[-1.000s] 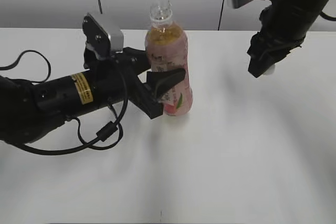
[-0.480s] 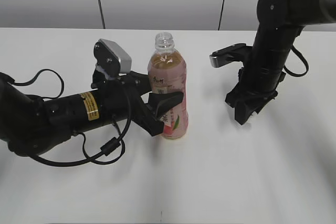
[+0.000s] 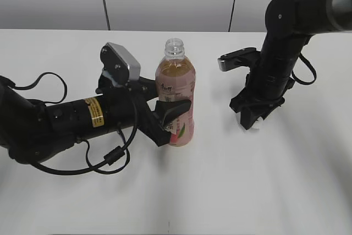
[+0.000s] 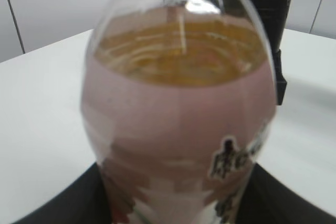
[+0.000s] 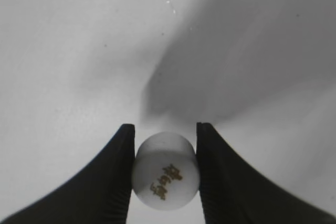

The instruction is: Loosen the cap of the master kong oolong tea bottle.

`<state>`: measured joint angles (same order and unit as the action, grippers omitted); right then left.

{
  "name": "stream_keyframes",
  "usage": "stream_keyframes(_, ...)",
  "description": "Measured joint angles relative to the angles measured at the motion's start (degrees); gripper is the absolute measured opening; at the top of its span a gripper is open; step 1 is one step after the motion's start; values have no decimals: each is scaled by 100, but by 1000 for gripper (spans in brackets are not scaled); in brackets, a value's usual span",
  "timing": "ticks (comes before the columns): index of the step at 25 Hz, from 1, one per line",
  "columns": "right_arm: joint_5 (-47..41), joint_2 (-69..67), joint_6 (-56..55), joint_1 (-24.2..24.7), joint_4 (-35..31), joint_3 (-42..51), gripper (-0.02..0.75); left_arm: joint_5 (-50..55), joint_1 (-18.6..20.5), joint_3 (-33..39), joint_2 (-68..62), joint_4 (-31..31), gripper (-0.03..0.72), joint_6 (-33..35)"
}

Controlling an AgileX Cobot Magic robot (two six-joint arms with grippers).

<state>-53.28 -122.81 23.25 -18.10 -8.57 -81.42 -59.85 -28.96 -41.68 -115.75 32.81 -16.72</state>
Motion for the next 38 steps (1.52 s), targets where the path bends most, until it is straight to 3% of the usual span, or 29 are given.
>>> stream_keyframes(6, 64, -12, -83, 0, -5, 0, 290, 2, 0, 0, 0, 6, 378, 25)
stream_keyframes(11, 69, -19, -108, 0, -5, 0, 450, 7, 0, 0, 0, 11, 378, 31)
stream_keyframes(14, 64, -19, -108, 0, -5, 0, 505, 7, 0, 0, 0, 11, 381, 41)
stream_keyframes(20, 64, -19, -114, 0, -79, 0, 521, -18, 0, 0, 0, 40, 424, 44)
stream_keyframes(26, 64, -19, -114, 0, -213, 0, 523, -269, 0, -1, 37, 35, 531, 44)
stream_keyframes(33, -154, 188, -126, 0, -182, 0, 523, -269, 0, 31, 37, 227, 547, -6)
stream_keyframes(38, -319, 350, -199, 0, -155, 0, 523, -326, 145, 541, 124, 221, 547, -17)
